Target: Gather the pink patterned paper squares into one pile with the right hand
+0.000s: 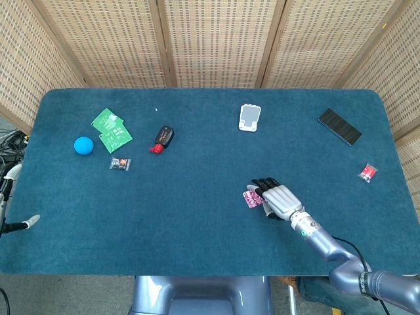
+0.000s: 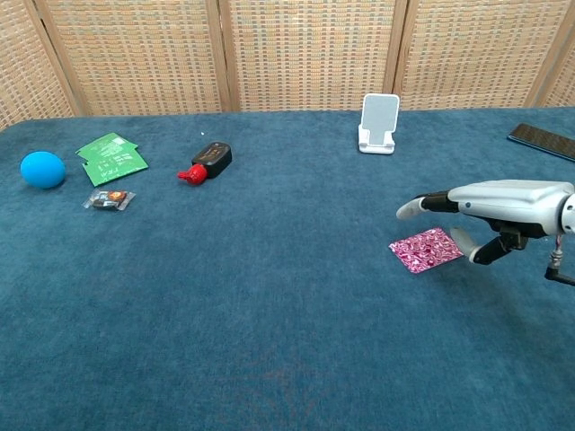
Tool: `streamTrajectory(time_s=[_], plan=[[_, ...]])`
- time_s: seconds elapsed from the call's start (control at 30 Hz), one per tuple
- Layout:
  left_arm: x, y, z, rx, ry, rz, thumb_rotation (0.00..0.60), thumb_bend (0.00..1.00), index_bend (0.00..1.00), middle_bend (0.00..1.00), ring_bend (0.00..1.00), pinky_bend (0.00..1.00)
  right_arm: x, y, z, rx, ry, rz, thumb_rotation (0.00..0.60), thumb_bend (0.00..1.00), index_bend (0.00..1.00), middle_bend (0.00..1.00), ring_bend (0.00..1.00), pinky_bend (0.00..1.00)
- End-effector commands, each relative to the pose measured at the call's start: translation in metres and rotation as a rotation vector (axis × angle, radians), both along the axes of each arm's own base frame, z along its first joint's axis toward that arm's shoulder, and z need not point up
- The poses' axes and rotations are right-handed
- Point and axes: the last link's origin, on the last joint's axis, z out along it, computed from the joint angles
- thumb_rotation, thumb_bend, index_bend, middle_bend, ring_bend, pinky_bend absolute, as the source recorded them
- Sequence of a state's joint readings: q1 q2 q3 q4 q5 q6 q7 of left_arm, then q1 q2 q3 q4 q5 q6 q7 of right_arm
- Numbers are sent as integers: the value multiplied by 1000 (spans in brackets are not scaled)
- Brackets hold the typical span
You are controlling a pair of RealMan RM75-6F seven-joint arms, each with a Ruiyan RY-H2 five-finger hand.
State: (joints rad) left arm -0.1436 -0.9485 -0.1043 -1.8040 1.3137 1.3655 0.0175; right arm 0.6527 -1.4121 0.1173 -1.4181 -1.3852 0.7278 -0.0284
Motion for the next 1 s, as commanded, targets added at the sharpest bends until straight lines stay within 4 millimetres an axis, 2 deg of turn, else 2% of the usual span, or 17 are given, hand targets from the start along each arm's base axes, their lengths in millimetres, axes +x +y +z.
streamTrajectory(time_s=[0.03, 0.6, 1.0], plan=[[-1, 0, 0, 1, 0, 2, 600, 0, 0, 0, 0, 0, -2, 2, -1, 8, 11, -1, 600, 1000, 102, 119, 50, 106], [1, -2, 2, 5, -6, -11, 600, 0, 0, 0, 0, 0, -18, 13, -13, 58, 46, -66, 600, 1000, 102, 121, 53, 106], [2, -2, 2, 5, -13, -11, 600, 0, 0, 0, 0, 0, -17, 37, -17, 127, 121, 10, 600, 1000, 104, 123, 54, 103]])
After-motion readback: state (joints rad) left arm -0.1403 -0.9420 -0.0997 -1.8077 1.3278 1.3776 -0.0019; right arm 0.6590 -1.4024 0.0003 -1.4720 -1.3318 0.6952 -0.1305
